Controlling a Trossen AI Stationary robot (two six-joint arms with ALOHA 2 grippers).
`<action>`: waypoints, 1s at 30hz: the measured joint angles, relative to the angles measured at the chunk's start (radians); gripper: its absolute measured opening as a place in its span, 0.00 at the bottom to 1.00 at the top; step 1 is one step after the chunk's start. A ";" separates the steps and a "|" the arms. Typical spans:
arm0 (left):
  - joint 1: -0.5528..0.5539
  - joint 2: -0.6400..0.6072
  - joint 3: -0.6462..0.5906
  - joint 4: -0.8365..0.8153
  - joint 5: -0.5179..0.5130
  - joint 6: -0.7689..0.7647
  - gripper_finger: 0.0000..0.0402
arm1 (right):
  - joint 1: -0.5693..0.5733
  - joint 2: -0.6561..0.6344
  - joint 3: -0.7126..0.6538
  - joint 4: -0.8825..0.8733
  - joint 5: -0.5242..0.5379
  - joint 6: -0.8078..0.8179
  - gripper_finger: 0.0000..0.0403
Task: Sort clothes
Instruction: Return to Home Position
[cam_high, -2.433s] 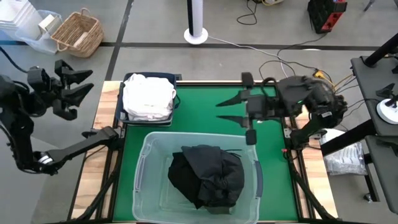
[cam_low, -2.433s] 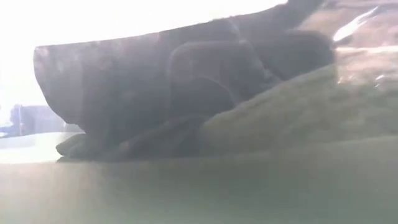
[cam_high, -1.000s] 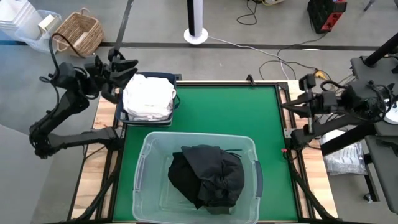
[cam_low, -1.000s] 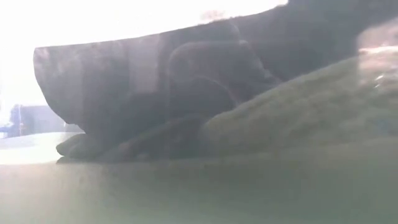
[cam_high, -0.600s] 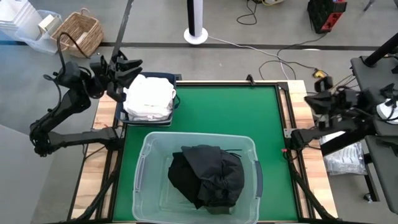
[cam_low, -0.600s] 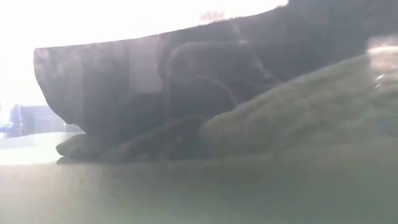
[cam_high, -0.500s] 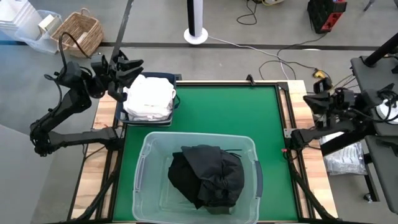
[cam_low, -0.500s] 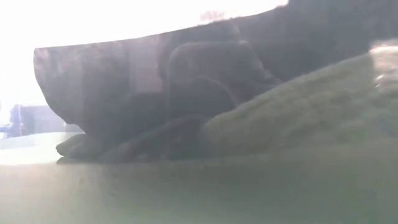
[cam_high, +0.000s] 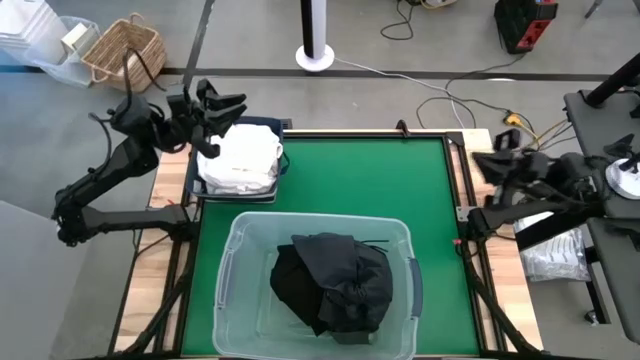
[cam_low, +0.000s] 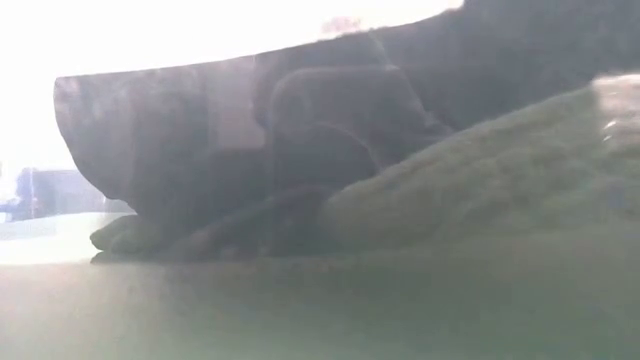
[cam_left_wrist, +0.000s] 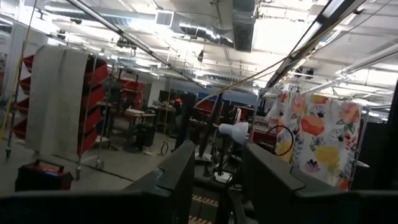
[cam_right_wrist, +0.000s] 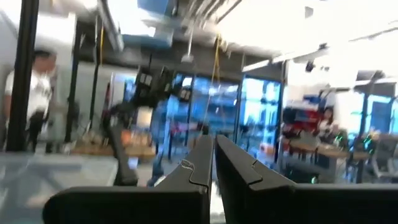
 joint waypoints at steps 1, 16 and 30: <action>-0.004 0.006 0.000 0.001 0.000 -0.001 0.29 | 0.000 -0.015 0.006 0.003 0.006 -0.012 0.03; -0.088 0.001 0.000 0.002 -0.056 0.003 0.29 | 0.005 -0.155 0.021 -0.179 -0.042 0.042 0.03; -0.159 0.003 0.000 -0.006 -0.142 0.029 0.29 | 0.005 -0.173 -0.345 -0.169 -0.073 0.322 0.03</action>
